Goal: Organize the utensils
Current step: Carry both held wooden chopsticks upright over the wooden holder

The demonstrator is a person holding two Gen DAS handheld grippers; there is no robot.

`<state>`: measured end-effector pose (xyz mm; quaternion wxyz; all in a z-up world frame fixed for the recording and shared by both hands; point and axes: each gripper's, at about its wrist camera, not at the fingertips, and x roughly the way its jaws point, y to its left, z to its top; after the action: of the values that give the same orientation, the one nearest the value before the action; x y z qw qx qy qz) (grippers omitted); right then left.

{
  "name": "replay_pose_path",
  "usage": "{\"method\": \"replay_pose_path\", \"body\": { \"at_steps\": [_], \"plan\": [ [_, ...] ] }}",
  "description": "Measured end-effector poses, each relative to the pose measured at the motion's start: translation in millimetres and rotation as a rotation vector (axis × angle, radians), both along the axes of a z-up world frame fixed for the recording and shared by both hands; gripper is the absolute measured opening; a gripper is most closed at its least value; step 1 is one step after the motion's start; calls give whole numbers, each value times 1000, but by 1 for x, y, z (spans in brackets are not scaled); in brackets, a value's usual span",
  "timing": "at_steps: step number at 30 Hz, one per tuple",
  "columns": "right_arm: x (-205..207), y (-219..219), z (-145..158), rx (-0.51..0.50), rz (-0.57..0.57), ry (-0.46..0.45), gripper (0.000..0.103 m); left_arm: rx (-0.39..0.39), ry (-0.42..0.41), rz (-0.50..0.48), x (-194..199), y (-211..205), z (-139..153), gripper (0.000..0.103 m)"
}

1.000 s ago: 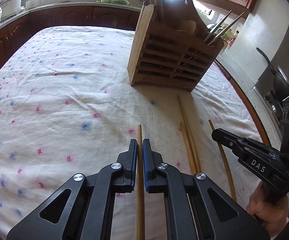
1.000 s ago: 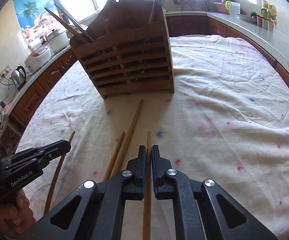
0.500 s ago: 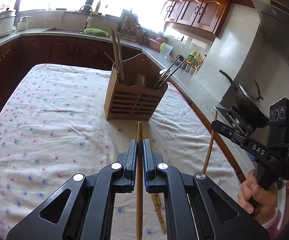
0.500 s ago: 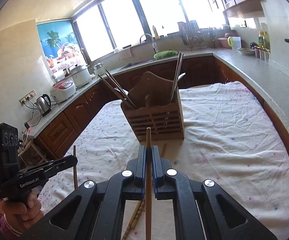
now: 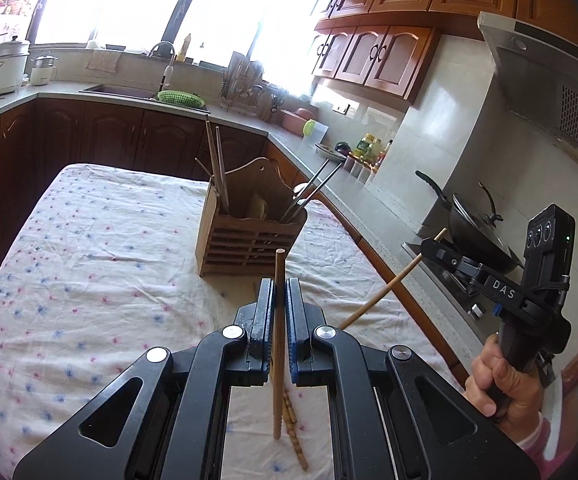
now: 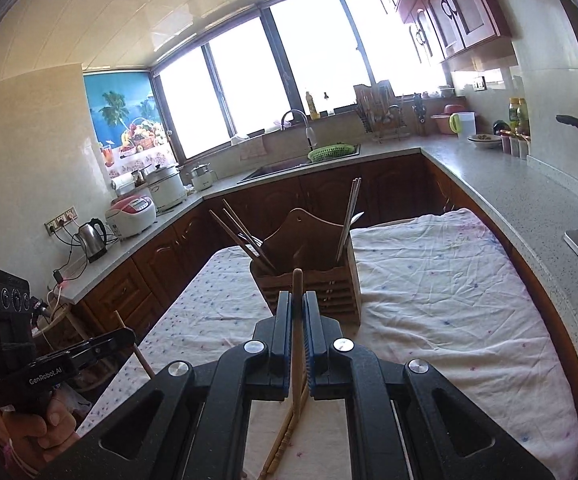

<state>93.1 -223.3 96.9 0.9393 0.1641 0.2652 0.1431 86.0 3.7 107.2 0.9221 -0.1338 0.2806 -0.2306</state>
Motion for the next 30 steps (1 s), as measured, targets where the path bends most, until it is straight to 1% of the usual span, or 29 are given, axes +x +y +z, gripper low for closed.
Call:
{"method": "replay_pose_path", "body": {
  "at_steps": [18,23,30],
  "plan": [
    [11,-3,6,-2,6,-20,6,-24,-63,38,14,4,21,5],
    [19,-4,11,-6,6,-30,6,-27,-107,55,21,3,34,5],
    [43,-5,36,-22,-9,-93,6,-33,-188,77,42,0,62,5]
  ]
}}
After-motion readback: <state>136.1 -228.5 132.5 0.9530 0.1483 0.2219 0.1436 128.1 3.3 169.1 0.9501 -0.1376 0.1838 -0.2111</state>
